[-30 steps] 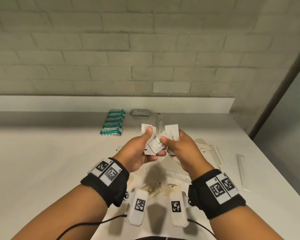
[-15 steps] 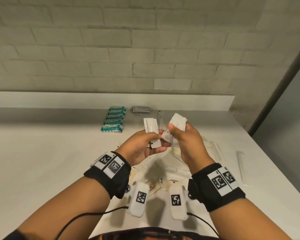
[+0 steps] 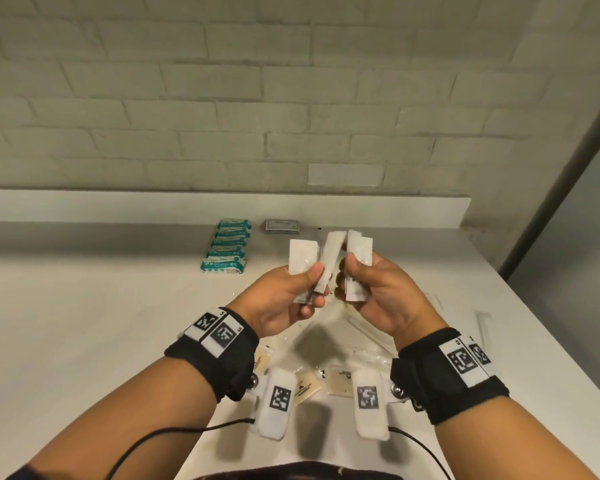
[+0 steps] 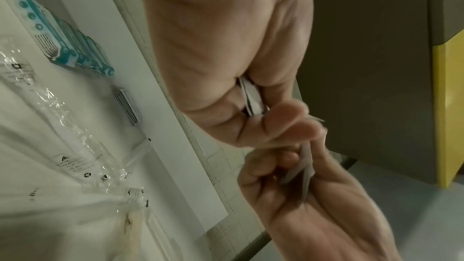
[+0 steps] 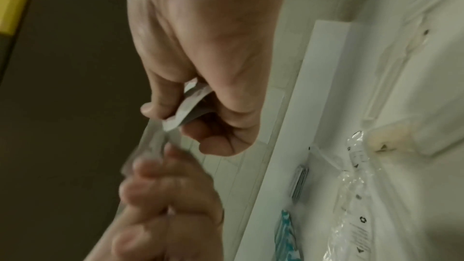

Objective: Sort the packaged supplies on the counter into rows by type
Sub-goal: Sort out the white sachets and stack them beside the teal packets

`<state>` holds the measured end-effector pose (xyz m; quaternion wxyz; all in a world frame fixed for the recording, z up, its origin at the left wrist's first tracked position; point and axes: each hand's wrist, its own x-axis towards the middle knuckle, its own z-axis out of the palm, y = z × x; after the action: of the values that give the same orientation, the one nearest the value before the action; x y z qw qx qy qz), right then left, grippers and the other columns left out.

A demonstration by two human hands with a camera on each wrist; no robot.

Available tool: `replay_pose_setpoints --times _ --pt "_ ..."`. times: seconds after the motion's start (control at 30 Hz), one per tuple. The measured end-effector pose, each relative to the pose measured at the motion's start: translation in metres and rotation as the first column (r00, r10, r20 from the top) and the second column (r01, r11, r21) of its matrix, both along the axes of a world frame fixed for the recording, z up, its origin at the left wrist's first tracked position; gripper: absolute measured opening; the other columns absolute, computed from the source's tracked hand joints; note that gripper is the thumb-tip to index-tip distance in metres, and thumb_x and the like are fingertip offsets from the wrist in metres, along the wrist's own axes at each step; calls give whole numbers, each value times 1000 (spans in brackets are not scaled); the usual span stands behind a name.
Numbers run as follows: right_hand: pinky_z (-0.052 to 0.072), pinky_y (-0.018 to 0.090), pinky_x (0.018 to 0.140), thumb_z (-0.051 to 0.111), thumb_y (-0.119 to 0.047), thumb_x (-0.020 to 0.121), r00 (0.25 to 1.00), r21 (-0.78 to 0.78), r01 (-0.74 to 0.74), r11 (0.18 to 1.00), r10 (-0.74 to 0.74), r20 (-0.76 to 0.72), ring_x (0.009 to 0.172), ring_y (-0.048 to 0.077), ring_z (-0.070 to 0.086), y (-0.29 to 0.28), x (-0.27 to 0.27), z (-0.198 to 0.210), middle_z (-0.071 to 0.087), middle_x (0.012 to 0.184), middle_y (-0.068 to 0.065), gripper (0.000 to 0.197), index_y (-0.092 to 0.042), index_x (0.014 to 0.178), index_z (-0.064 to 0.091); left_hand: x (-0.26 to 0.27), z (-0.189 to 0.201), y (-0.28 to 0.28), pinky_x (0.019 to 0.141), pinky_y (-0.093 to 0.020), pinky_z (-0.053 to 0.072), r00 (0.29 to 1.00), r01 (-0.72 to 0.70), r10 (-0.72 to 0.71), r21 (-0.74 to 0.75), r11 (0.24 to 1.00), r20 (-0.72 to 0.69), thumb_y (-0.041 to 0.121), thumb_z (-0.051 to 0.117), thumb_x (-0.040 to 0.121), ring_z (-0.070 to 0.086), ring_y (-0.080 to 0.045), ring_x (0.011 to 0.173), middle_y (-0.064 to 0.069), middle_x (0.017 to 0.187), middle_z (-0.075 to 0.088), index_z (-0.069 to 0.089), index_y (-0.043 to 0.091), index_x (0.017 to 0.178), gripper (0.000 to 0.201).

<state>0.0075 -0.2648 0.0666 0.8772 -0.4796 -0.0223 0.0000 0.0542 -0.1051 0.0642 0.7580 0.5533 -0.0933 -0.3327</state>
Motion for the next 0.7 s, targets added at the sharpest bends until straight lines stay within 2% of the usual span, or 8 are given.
replay_pose_setpoints --times 0.07,0.13,0.2,0.3,0.4,0.5,0.6,0.7 --pt "54 36 70 76 -21 73 999 -65 -52 997 52 4 72 26 64 5 5 -1 70 95 14 58 -7 126 57 0 2 -2 39 -14 38 998 64 -64 27 998 -6 27 52 94 54 -8 49 0 62 62 60 11 92 17" --pt "54 32 63 78 -20 67 1000 -94 -13 995 14 18 62 23 62 7 10 -2 70 86 12 50 -9 113 62 2 4 -3 39 -13 37 997 78 -78 44 996 -10 29 52 94 54 -7 49 0 62 62 59 13 93 17" --pt "55 32 63 75 -17 71 996 -81 81 993 -77 46 65 24 64 6 14 -2 69 80 11 40 -5 105 58 6 5 -4 39 -13 37 998 57 -56 75 996 -10 31 54 93 56 -7 49 0 64 64 60 13 95 20" --pt "57 38 70 63 -12 81 978 -37 206 978 -204 52 79 29 65 2 18 -2 65 87 16 38 0 116 53 10 5 -4 41 -15 43 999 21 -18 76 997 -37 32 47 99 62 -11 53 -6 75 70 64 11 101 27" --pt "57 42 70 59 -7 89 953 -37 303 952 -303 5 77 24 66 -10 22 -2 66 82 6 21 -7 109 56 15 4 0 59 -28 59 991 25 -31 -49 999 -127 21 33 101 72 -26 75 -20 99 72 61 2 110 34" --pt "58 40 64 56 -8 92 958 -63 277 959 -280 -59 67 16 65 -21 25 -3 64 73 -3 10 -15 98 60 19 -2 3 74 -33 60 998 0 -5 -66 998 -67 16 40 101 72 -30 92 -19 109 71 59 1 118 29" --pt "52 35 60 55 -8 91 980 -36 176 984 -179 -84 59 14 62 -21 23 -3 61 70 0 12 -12 101 60 20 -5 -1 55 -21 57 998 -69 69 -29 997 0 20 55 95 73 -22 78 -9 86 74 61 5 108 21" --pt "54 30 53 62 -13 79 999 19 -22 1000 23 -42 56 16 65 -12 20 -1 68 68 4 30 -6 109 58 23 -5 -6 42 -14 40 998 -43 43 7 999 49 28 60 87 67 -13 58 -2 68 69 62 12 98 19"
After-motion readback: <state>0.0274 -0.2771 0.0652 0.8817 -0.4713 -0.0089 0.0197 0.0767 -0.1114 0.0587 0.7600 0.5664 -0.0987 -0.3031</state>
